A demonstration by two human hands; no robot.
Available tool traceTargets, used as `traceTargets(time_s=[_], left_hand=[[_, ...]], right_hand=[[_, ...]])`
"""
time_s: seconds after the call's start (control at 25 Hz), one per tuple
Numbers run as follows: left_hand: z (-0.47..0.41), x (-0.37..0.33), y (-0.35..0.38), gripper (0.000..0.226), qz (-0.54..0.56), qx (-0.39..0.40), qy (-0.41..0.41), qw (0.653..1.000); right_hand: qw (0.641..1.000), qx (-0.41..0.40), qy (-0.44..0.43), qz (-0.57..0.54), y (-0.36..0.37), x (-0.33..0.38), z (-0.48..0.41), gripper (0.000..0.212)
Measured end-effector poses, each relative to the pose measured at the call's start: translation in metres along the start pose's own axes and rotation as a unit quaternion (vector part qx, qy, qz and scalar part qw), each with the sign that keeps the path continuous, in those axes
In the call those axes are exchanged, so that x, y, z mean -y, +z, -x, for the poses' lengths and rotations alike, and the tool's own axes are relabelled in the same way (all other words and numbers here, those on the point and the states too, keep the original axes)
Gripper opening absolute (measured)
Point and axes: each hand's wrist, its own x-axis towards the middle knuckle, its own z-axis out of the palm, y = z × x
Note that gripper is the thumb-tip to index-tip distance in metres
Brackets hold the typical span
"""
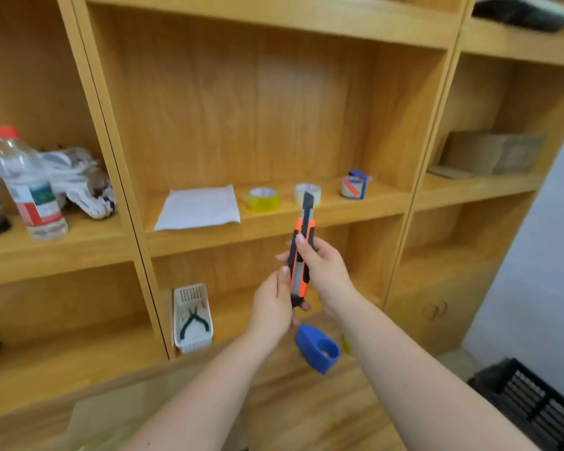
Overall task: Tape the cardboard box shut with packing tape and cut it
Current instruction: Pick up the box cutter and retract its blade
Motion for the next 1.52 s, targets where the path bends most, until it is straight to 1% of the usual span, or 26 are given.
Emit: traceTargets(time_s=[0.12, 0.28, 0.4, 0.52, 0.84, 1.0, 1.08, 1.24, 1.32, 1.36, 1.44, 1.52], left_hand=[[-0.02, -0.032, -0.001, 0.039, 0.034, -0.049, 0.049, 0.997], [-0.038, -0.052, 0.003, 0.037, 0.018, -0.087, 0.075, 0.993], [-0.045, -0.059, 0.005, 0.035, 0.002, -0.1, 0.085, 0.991], [-0.052, -0.068, 0.004, 0.033, 0.0, -0.111, 0.079, 0.991], [-0.052, -0.075, -0.011, 0.033, -0.004, -0.133, 0.078, 0.988], [-0.045, -0.07, -0.012, 0.044, 0.026, -0.157, 0.063, 0.985], [-0.044, -0.066, -0.013, 0.045, 0.04, -0.17, 0.055, 0.983], [-0.043, -0.051, -0.018, 0.041, 0.033, -0.179, 0.044, 0.982], [-0.043, -0.041, -0.019, 0.043, 0.027, -0.171, 0.03, 0.984], [-0.044, -0.036, -0.018, 0.043, 0.023, -0.168, 0.02, 0.985], [-0.046, -0.025, -0.016, 0.041, 0.022, -0.168, 0.006, 0.986], [-0.052, -0.007, -0.01, 0.038, 0.029, -0.172, -0.016, 0.985]], right_hand=[[0.999, 0.019, 0.029, -0.029, 0.01, 0.026, -0.019, 0.045], [0.997, 0.028, 0.05, -0.057, 0.011, 0.051, -0.04, 0.044], [0.997, 0.041, 0.057, -0.039, 0.01, 0.061, -0.049, 0.041], [0.997, 0.06, 0.047, -0.033, 0.011, 0.066, -0.055, 0.037], [0.984, 0.172, 0.019, -0.032, 0.016, 0.064, -0.063, 0.031], [0.977, 0.213, 0.0, -0.028, 0.018, 0.061, -0.058, 0.03], [0.971, 0.239, -0.007, -0.027, 0.019, 0.056, -0.056, 0.035], [0.953, 0.298, -0.001, -0.055, 0.02, 0.036, -0.055, 0.056], [0.948, 0.311, 0.008, -0.072, 0.019, 0.024, -0.058, 0.058], [0.947, 0.312, 0.015, -0.079, 0.018, 0.017, -0.06, 0.055], [0.954, 0.29, 0.022, -0.07, 0.015, 0.001, -0.061, 0.041], [0.972, 0.227, 0.045, -0.04, 0.011, -0.026, -0.058, 0.026]])
